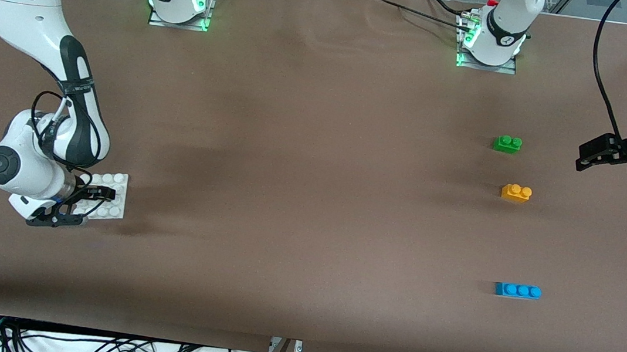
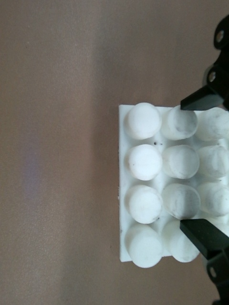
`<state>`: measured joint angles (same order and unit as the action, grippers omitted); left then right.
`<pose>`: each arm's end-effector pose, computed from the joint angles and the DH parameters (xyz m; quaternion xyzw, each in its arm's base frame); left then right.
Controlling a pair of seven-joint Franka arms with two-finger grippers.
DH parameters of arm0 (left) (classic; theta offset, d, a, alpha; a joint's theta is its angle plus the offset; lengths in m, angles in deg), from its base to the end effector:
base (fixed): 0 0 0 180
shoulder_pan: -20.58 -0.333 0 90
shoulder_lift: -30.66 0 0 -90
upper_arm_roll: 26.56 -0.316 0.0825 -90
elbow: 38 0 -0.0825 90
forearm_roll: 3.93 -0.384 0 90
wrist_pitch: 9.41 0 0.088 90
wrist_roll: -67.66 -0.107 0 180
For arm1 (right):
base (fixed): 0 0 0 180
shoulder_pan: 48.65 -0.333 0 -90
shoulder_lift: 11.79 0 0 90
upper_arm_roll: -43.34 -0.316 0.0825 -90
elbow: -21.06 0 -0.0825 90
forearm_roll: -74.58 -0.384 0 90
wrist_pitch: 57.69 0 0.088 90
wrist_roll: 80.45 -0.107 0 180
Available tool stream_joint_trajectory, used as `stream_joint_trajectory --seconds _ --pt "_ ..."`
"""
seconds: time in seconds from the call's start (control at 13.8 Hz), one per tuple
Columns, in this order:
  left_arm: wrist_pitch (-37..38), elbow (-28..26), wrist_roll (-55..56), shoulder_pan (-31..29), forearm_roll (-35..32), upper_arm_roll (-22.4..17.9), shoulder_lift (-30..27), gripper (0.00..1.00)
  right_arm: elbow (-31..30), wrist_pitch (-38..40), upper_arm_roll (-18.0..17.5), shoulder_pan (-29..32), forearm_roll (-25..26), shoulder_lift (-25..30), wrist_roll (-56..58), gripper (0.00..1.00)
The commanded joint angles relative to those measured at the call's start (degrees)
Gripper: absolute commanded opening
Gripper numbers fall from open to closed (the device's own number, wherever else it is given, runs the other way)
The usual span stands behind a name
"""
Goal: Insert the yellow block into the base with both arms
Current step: 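Slide the white base plate with the right gripper toward the table middle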
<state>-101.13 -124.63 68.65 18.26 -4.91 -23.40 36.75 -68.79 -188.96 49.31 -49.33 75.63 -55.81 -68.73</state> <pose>0.5891 -0.0051 0.5942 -0.9999 -0.0011 0.0086 0.0058 0.6943 -0.0549 0.1877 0.9960 0.0759 -0.0271 0.0396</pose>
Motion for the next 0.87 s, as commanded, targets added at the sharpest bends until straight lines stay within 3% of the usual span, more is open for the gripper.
stream_joint_trajectory --seconds 0.0,0.36,0.8 --pt "1.54 1.99 -0.28 -0.40 1.42 0.09 0.77 1.00 -0.59 -2.42 -0.87 0.07 -0.34 -1.33 0.06 1.00" --pt "1.54 1.99 -0.28 -0.40 1.42 0.09 0.77 1.00 -0.32 -2.50 -2.89 -1.42 -4.29 -1.95 -1.43 1.00" --pt "1.72 1.99 -0.19 -0.40 1.42 0.09 0.77 1.00 -0.24 -5.48 -2.89 -9.67 -4.57 -2.91 -12.58 1.00"
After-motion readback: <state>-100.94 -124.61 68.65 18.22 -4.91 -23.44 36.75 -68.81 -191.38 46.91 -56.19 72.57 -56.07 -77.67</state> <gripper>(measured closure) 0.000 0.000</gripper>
